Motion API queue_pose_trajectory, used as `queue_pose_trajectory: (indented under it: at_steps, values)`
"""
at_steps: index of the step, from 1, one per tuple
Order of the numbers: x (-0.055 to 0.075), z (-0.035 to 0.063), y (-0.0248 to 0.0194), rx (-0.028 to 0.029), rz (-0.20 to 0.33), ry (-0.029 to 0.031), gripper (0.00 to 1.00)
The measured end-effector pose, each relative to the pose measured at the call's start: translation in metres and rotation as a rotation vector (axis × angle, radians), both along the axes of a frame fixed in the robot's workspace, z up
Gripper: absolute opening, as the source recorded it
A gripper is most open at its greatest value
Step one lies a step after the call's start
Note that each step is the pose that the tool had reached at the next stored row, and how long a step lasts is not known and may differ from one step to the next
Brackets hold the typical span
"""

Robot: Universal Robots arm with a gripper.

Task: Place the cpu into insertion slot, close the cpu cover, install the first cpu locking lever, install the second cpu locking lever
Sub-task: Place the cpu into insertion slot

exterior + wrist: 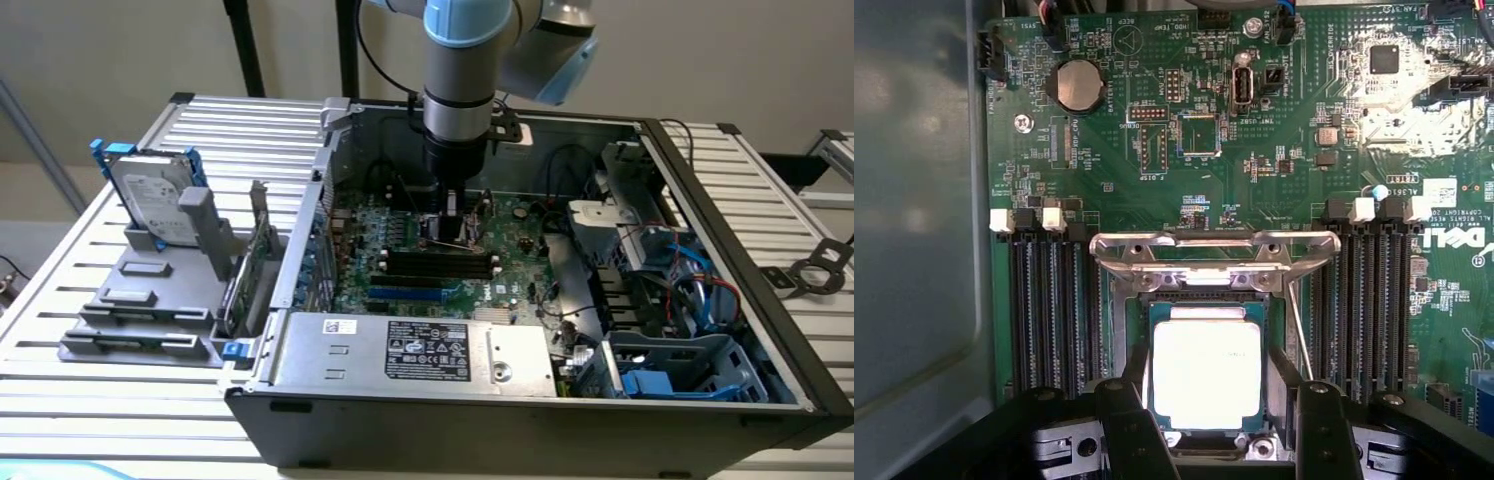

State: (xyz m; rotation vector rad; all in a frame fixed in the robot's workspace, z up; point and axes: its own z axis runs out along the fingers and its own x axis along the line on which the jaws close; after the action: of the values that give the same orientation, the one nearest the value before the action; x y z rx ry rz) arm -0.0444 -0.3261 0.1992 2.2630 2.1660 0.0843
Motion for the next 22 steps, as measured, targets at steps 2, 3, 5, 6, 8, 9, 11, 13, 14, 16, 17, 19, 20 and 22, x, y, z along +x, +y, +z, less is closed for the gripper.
queue_pose_trajectory:
  at_steps: [2, 3, 5, 6, 8, 9, 11, 13, 14, 16, 17, 19, 20, 22]
  values:
    - [0.0000, 0.0000, 0.0000, -0.0014, 0.000, 0.0000, 0.54]
    - [0.0000, 0.0000, 0.0000, -0.0021, 0.000, 0.0000, 0.54]
    - [0.0000, -0.0001, 0.0000, -0.0032, 0.000, 0.0000, 0.54]
    - [0.0000, -0.0001, 0.0001, -0.0035, 0.000, 0.0000, 0.54]
    - [0.0000, -0.0001, 0.0001, -0.0042, 0.000, 0.0000, 0.54]
    - [0.0000, -0.0001, 0.0002, -0.0045, 0.000, 0.0000, 0.54]
    - [0.0000, -0.0001, 0.0003, -0.0051, 0.000, 0.0000, 0.54]
    - [0.0000, -0.0001, 0.0004, -0.0057, 0.000, 0.0000, 0.56]
    - [0.0000, -0.0001, 0.0005, -0.0060, 0.000, 0.0000, 0.56]
    - [0.0000, -0.0001, 0.0006, -0.0065, 0.000, 0.0000, 0.62]
    - [0.0000, -0.0001, 0.0006, -0.0066, 0.000, 0.0000, 0.62]
    - [0.0000, -0.0001, 0.0010, -0.0070, 0.000, 0.0001, 0.62]
    - [0.0000, -0.0001, 0.0014, -0.0068, 0.000, 0.0000, 0.62]
    - [0.0000, -0.0001, 0.0022, -0.0068, 0.000, 0.0000, 0.62]
